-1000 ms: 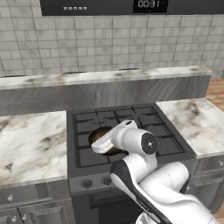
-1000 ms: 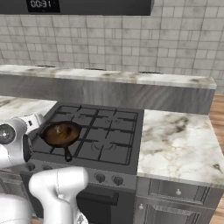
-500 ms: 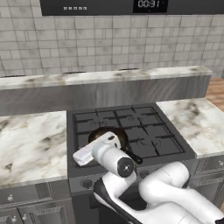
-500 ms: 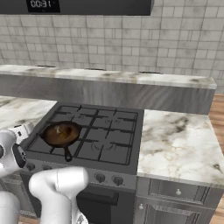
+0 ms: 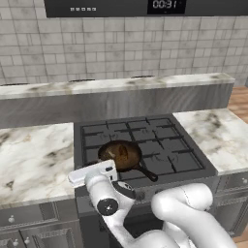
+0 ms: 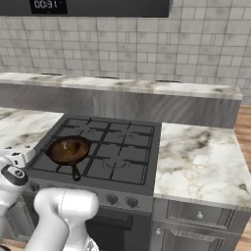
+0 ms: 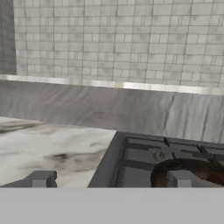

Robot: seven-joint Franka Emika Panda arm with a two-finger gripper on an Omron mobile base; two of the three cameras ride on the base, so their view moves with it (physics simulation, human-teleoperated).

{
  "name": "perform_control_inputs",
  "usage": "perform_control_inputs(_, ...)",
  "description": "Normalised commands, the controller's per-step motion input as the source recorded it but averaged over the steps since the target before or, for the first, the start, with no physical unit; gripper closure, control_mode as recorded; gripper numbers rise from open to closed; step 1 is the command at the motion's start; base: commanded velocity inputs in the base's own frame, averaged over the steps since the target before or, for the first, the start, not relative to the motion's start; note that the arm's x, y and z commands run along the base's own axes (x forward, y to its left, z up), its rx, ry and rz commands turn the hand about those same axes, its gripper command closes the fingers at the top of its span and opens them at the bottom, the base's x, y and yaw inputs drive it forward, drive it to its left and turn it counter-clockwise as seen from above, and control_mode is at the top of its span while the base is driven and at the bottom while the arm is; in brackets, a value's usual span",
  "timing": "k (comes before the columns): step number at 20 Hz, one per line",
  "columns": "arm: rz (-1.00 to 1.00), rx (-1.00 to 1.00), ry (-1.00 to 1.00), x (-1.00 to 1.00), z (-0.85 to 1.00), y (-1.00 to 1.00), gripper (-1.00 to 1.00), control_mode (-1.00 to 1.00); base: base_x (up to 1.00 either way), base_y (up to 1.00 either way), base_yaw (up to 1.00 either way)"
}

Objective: Put the sweet potato and mushroom in the pan. Then turn on the front left burner and set the heat to medium.

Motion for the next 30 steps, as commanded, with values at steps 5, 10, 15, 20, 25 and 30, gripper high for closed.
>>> perform_control_inputs(5,-0.27,0.15,-0.01,-0.04,-0.50,0.47,-1.00,-1.00,0.00,0.00,0.00)
perform_control_inputs(10,-0.05,0.11,-0.03,-0.02,-0.85,0.20,-1.00,-1.00,0.00,0.00,0.00)
perform_control_inputs(15,0.07,0.00,0.00,-0.06,-0.72,0.12,-1.00,-1.00,0.00,0.00,0.00)
perform_control_inputs(20,0.11,0.00,0.00,-0.02,-0.59,0.00,-1.00,-1.00,0.00,0.00,0.00)
perform_control_inputs(25,0.04,0.00,0.00,-0.04,-0.71,0.00,-1.00,-1.00,0.00,0.00,0.00)
perform_control_inputs(30,0.01,0.00,-0.01,-0.18,-0.62,-0.03,-1.00,-1.00,0.00,0.00,0.00)
